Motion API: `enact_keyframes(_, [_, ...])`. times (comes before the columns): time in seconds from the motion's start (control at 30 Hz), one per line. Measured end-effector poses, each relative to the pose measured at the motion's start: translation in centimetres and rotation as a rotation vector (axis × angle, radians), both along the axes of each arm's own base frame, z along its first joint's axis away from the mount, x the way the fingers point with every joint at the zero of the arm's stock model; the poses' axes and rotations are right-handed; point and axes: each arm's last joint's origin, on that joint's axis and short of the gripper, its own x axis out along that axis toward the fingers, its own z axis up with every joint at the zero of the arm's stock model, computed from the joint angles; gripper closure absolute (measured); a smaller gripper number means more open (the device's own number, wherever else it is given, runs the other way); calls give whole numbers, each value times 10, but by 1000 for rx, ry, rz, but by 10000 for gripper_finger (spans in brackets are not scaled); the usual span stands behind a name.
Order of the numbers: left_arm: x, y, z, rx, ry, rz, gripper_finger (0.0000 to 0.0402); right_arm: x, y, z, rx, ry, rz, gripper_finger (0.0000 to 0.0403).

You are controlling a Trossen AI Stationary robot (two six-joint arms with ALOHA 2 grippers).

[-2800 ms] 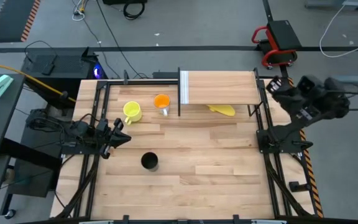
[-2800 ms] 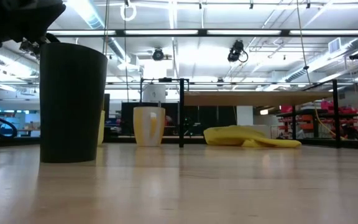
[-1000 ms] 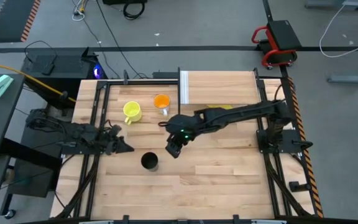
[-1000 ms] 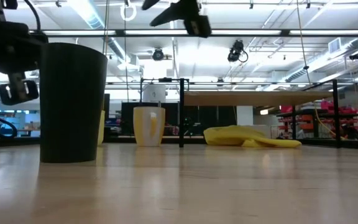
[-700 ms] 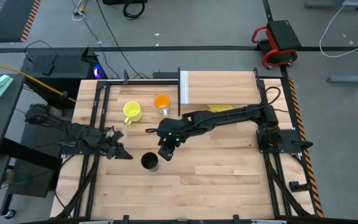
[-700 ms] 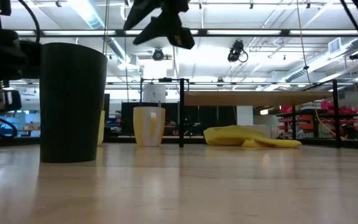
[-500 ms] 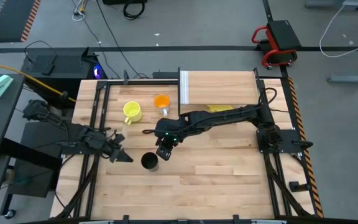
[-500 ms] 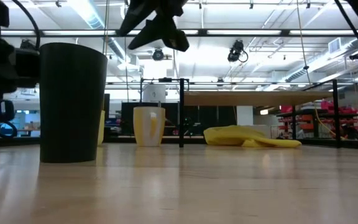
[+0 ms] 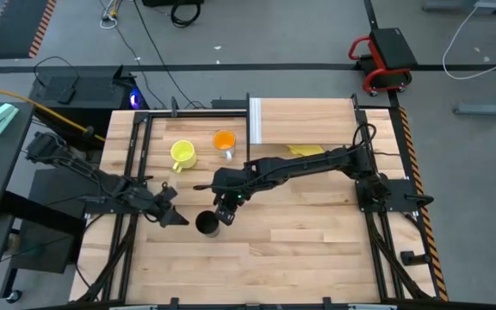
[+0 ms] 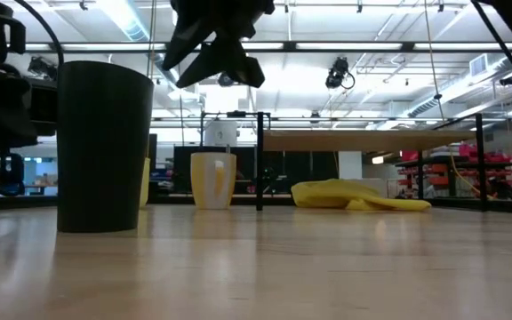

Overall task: Stack small to large cups/mugs on shelf
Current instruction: Put the black cup on the shelf

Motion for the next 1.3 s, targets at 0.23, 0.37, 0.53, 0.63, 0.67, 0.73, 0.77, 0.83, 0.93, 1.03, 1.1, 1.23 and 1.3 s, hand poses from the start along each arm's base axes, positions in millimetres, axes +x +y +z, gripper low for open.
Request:
enact_keyframes(0.23, [4,-1,-1,59,-27,-13,383,2,1,2,-1,-32,6,277])
enact_keyframes(0.37, [7,-1,2,66,-72,-15,380,2,1,2,-3,-32,6,277])
enact_keyframes(0.53, [8,-2,-2,87,-45,-18,362,1,5,2,-4,-30,-1,277])
enact_keyframes(0.63, [9,-2,-4,102,-36,-5,348,1,7,2,-16,-30,-14,277])
enact_keyframes(0.67, [10,-3,-4,105,-44,5,342,1,7,2,-13,-29,-19,277])
enact_keyframes(0.73, [13,-3,-3,128,-56,18,331,1,7,2,-10,-28,-25,277])
enact_keyframes(0.77, [14,-4,-2,147,-56,16,325,1,7,2,-11,-27,-26,277])
enact_keyframes(0.83, [20,-6,3,170,-65,10,313,1,8,2,-10,-27,-27,277])
enact_keyframes(0.93, [28,-10,6,195,-47,1,298,1,8,2,-14,-27,-30,277])
enact_keyframes(1.03, [35,-13,5,216,-8,-5,288,1,8,2,-19,-25,-34,277])
enact_keyframes(1.1, [40,-16,3,228,20,-8,283,0,8,1,-20,-18,-34,277])
enact_keyframes(1.23, [53,-22,4,243,36,-23,279,-4,9,-1,-27,27,-28,277])
enact_keyframes(1.3, [62,-27,6,249,24,-37,278,-6,12,-3,-33,54,-18,277])
